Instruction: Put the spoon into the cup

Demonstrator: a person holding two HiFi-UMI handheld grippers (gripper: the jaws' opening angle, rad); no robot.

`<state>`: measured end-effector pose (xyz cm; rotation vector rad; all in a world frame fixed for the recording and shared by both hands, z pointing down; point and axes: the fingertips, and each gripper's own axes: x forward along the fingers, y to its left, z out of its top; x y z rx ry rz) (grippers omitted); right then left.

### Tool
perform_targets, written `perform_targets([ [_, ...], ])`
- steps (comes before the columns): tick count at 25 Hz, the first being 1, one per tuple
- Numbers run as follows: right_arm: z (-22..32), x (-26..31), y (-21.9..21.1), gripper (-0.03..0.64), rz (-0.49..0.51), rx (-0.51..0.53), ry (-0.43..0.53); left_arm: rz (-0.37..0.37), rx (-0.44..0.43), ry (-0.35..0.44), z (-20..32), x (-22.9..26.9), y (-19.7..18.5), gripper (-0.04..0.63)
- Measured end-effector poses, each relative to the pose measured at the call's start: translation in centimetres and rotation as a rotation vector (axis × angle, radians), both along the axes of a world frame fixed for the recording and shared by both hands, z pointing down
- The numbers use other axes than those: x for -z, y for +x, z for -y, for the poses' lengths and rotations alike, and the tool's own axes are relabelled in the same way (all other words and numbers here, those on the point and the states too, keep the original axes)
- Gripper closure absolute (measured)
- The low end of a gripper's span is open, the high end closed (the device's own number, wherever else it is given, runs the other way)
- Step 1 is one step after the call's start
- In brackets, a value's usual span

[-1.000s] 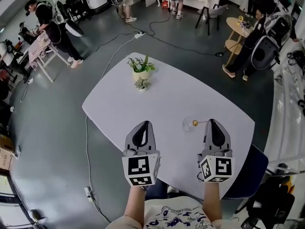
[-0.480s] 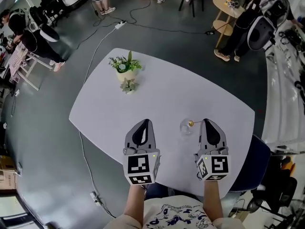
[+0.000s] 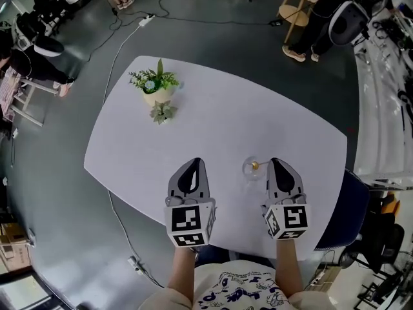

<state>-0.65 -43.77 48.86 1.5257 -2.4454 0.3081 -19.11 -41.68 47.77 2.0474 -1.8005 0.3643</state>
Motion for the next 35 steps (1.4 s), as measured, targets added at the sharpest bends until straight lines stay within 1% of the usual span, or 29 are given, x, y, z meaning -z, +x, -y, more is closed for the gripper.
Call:
perform_targets([
  [9,0.8,-3.5,-1.0,0.598,-0.004,0.007,-0.079,-0.007,-0.038,-0.056,1.5,-3.0,0.4,0.583],
  [20,0.8,-7.3,-1.6,0.598,-0.013,0.010,-0.165,-0.011,-0.060,-0.095,2.6,-5.6,-0.1,0.582],
  [27,1.0,-8.4,-1.8,0.598,-0.010,0.003,-0.183,-0.016,-0.066,-0.111,2.7,-6.6,-0.4,0.583],
  [35,1.6,-8.8,-1.0,0.590,-0.075,-0.018,-0.160,-0.020,-0.091,-0.111,3.1,-6.6,-0.2,0.582],
])
